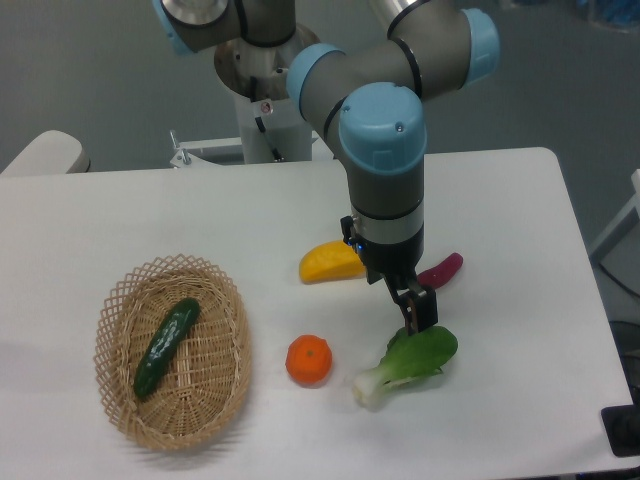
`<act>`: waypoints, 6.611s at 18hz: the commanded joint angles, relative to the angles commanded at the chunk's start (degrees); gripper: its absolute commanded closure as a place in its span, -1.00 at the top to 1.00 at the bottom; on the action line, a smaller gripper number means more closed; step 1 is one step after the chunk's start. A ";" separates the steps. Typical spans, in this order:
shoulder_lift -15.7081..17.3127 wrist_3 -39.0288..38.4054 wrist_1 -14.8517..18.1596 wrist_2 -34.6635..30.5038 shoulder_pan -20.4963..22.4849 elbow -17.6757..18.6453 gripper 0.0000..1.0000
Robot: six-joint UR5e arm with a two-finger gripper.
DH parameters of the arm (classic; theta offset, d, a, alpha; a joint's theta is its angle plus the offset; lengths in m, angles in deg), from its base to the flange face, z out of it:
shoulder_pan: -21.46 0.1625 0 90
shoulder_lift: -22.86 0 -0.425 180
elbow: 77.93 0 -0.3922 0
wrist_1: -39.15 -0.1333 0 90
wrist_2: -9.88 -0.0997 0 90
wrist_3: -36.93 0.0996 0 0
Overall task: Pick up the cucumber from the basket
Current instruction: 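Move the open gripper over the wicker basket above the green cucumber, then lower the gripper onto the cucumber and close the fingers around it, then lift the cucumber up out of the basket, then carry the held cucumber away from the basket toward the bok choy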
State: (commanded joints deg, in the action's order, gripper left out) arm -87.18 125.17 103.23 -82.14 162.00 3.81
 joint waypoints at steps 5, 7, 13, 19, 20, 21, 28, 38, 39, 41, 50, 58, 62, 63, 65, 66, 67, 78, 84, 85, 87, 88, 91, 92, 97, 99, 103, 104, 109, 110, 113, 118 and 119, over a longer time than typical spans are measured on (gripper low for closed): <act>0.17 -0.26 0.09 -0.18 -0.53 0.17 1.00; 0.53 -0.35 0.44 0.52 -0.79 0.35 1.00; 0.88 -18.67 0.35 4.39 -5.61 3.34 1.00; 0.00 -41.03 0.00 3.43 -13.70 3.69 1.00; -0.09 -44.70 0.00 3.78 -14.67 4.47 1.00; 0.00 -49.43 -0.09 4.13 -14.94 5.44 1.00; -1.84 -59.05 -1.92 4.83 -19.24 11.51 1.00; -6.33 -60.73 -7.02 4.13 -24.52 14.41 1.00; -6.50 -60.73 -8.25 4.13 -24.52 14.94 1.00; -7.64 -60.82 -10.36 3.87 -25.39 15.12 1.00; -9.05 -61.70 -11.95 3.96 -26.37 15.21 1.00; -9.23 -61.61 -12.66 2.46 -26.45 15.12 -0.45; -9.23 -61.44 -12.74 2.55 -26.37 14.85 -0.66; -9.14 -61.35 -12.66 2.55 -26.37 14.68 -0.68; -9.05 -61.26 -12.66 2.55 -26.37 14.41 -0.71; -8.97 -61.09 -12.66 2.55 -26.37 14.07 -0.72; -8.70 -61.08 -12.66 2.55 -26.37 13.63 -0.72; -6.59 -51.80 -9.07 2.55 -19.53 1.24 -0.72; -5.19 -33.78 -6.77 3.69 -9.77 -0.53 -0.72; -5.10 -30.88 -6.68 3.78 -8.54 -0.53 -0.72; -5.01 -26.04 -6.59 3.78 -5.90 -0.53 -0.72; -5.01 -24.01 -6.42 3.87 -4.67 -0.61 -0.72; -5.01 -16.28 -6.15 4.31 -1.42 -0.62 -0.72; -5.01 -14.35 -5.72 4.31 -0.54 -0.70 -0.72; -5.10 -7.04 -5.10 5.36 2.63 -0.62 -0.72; -5.01 -6.59 -5.10 5.36 2.81 -0.62 -0.72; -5.10 -6.50 -5.10 5.36 2.81 -0.62 -0.72; -5.10 -6.50 -5.10 5.36 2.81 -0.62 -0.72; -5.01 -6.50 -5.10 5.36 2.81 -0.53 -0.72; -5.01 -6.50 -5.10 5.36 2.81 -0.61 -0.72; -5.10 -6.50 -5.10 5.36 2.81 -0.70 -0.72; -5.10 -6.59 -5.10 5.45 2.72 -0.62 -0.72; -5.10 -6.59 -5.10 5.45 2.72 -0.62 -0.72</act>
